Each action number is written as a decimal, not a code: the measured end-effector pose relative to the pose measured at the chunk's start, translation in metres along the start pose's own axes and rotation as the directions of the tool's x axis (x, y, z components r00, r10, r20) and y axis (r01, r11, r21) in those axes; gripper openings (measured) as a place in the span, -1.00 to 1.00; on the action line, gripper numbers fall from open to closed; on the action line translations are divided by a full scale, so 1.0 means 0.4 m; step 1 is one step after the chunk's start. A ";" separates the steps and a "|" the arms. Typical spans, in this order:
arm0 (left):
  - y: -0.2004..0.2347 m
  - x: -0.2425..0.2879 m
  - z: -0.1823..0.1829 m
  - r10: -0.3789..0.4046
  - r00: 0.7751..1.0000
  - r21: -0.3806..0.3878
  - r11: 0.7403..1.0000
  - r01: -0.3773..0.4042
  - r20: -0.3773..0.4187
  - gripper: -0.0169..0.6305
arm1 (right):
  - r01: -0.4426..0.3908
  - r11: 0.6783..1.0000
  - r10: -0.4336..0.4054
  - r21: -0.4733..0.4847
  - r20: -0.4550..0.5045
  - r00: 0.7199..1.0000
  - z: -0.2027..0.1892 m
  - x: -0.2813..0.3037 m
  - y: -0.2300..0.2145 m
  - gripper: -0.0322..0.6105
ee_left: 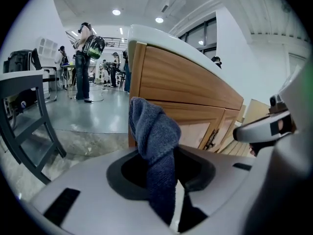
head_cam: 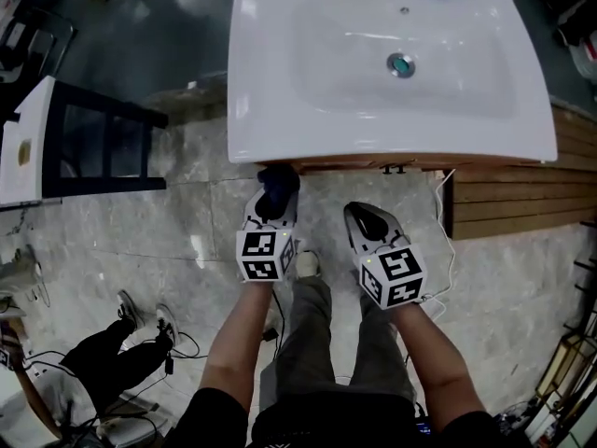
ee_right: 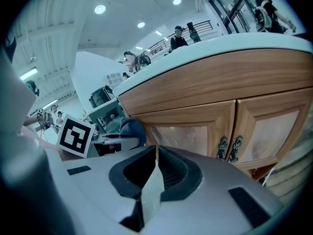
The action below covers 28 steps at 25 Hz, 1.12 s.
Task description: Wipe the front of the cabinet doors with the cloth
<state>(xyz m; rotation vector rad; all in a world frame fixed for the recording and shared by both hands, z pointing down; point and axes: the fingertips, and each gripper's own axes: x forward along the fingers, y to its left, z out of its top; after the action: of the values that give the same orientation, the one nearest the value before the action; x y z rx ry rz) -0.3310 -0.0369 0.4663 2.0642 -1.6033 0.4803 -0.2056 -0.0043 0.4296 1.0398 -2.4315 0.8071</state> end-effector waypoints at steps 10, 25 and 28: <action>-0.135 0.055 0.026 -0.043 0.999 -0.002 0.999 0.043 0.027 -0.54 | 0.030 0.999 -0.030 0.044 0.016 0.999 -0.025 -0.075 -0.101 -0.77; -0.396 0.161 0.038 -0.150 0.989 0.054 0.987 0.149 0.019 -0.54 | 0.090 0.991 -0.095 0.102 0.043 0.995 -0.069 -0.213 -0.260 -0.77; -0.442 0.181 0.037 -0.166 0.986 0.056 0.985 0.164 0.017 -0.54 | 0.097 0.989 -0.103 0.110 0.047 0.994 -0.075 -0.233 -0.291 -0.77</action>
<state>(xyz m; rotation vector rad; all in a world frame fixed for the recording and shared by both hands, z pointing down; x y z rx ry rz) -0.1420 -0.0679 0.4659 2.2273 -1.4301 0.4483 -0.0542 -0.0014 0.4442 1.2272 -2.3796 0.8956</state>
